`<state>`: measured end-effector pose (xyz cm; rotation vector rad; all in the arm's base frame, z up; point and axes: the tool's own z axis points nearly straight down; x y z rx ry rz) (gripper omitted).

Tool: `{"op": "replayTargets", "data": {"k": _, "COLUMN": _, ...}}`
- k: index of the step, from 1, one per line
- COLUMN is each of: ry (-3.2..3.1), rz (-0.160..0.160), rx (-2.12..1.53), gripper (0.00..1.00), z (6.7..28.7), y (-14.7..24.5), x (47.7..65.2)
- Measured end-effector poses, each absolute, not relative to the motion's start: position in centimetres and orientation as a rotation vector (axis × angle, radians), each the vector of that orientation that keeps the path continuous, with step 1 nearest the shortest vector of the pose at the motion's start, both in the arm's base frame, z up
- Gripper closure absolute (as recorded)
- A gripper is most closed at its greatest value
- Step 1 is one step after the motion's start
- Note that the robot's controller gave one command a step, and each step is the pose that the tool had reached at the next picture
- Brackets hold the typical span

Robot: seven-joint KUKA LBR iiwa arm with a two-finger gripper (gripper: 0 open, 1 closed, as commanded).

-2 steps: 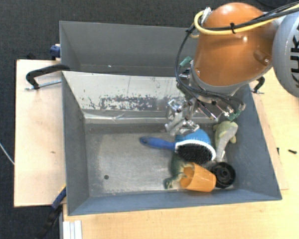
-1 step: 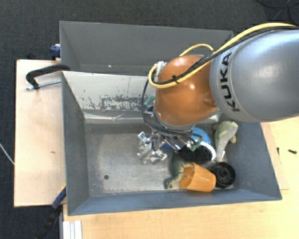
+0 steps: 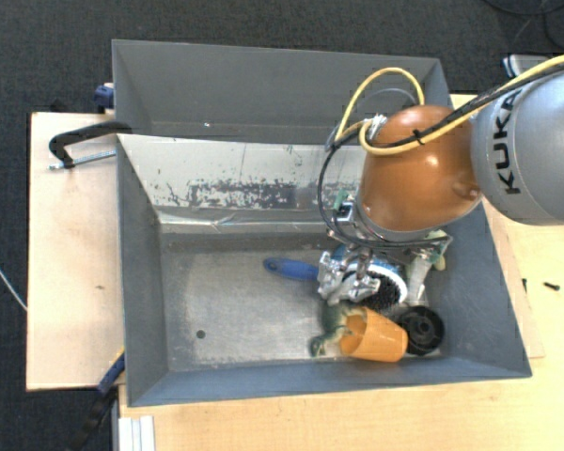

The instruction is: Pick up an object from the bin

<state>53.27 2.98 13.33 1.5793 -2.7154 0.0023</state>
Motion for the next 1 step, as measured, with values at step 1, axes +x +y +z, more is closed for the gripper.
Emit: {"op": "replayTargets", "data": {"k": 1, "ry": -2.71, "rz": 0.001, "rx": 1.591, "gripper": 1.0, "z": 14.87, "y": 1.77, "x": 52.24}}
